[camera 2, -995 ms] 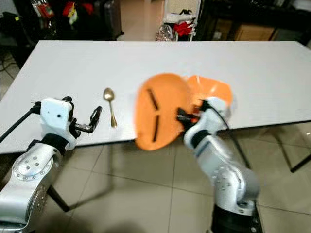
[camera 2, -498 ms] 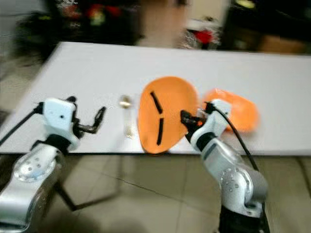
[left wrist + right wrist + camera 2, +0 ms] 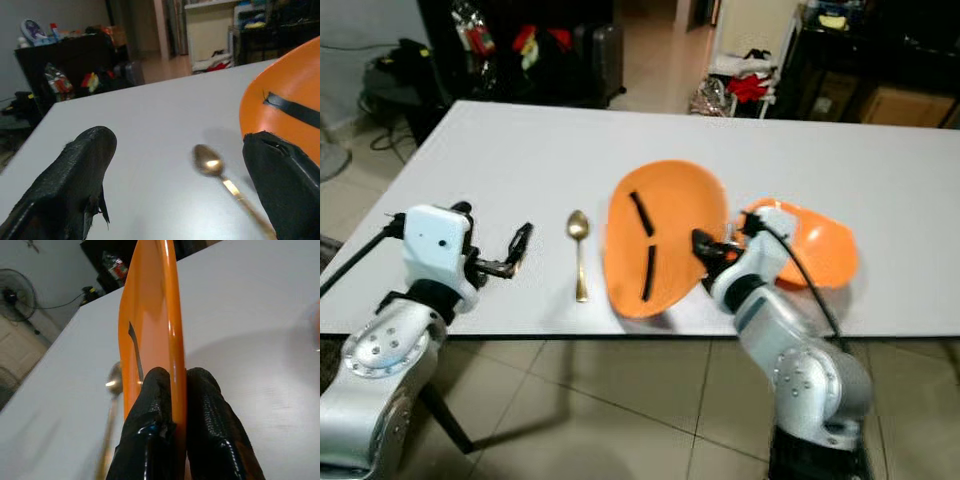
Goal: Setting the table
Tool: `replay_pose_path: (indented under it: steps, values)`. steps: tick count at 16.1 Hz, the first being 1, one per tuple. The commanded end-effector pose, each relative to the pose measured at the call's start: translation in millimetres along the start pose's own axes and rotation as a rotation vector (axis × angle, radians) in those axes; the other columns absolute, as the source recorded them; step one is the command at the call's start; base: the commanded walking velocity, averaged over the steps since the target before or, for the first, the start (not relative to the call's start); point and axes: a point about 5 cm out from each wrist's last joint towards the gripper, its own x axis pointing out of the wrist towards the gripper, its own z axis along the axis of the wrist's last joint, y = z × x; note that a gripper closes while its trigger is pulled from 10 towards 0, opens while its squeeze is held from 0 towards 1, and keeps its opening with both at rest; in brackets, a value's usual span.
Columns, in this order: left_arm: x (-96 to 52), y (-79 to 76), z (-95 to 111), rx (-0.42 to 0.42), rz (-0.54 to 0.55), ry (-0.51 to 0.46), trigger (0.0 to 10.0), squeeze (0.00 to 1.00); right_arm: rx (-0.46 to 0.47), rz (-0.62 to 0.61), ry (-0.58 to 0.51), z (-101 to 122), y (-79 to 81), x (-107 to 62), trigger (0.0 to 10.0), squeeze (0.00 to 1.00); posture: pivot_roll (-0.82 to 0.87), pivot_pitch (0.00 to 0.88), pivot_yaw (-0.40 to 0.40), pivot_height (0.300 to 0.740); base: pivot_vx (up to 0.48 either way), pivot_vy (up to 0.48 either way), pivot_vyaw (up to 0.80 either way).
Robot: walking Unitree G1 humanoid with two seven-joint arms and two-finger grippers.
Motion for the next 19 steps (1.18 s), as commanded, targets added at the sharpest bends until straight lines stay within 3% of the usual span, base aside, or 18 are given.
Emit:
replay_pose_path:
  steps: [1, 8, 12, 15, 19]
  values:
    - [0.5, -2.8, 4, 0.0, -0.032, -0.022, 10.0, 0.0, 0.016, 0.038, -0.037, 7, 5.8, -3.6, 10.0, 0.0, -0.02, 0.021, -0.046, 0.74, 0.0, 0.0, 0.0]
    - [-4.5, -5.6, 6, 0.002, -0.196, -0.031, 10.0, 0.0, 0.181, 0.026, -0.062, 7, -2.3, -4.3, 10.0, 0.0, -0.02, 0.018, -0.033, 0.74, 0.0, 0.0, 0.0]
    - [-12.1, -11.1, 0, 0.029, -0.349, 0.009, 10.0, 0.0, 0.415, -0.046, -0.025, -4, -16.6, 8.5, 10.0, 0.0, -0.02, 0.016, -0.025, 0.74, 0.0, 0.0, 0.0]
    - [-14.0, -14.8, 0, 0.024, -0.386, 0.013, 10.0, 0.0, 0.572, -0.055, -0.015, -10, -20.1, 19.1, 10.0, 0.0, -0.01, 0.015, -0.03, 0.74, 0.0, 0.0, 0.0]
    - [-16.1, -17.3, 1, 0.027, -0.421, 0.012, 10.0, 0.0, 0.703, -0.091, -0.001, -13, -30.5, 32.0, 10.0, 0.0, -0.01, 0.014, -0.036, 0.74, 0.0, 0.0, 0.0]
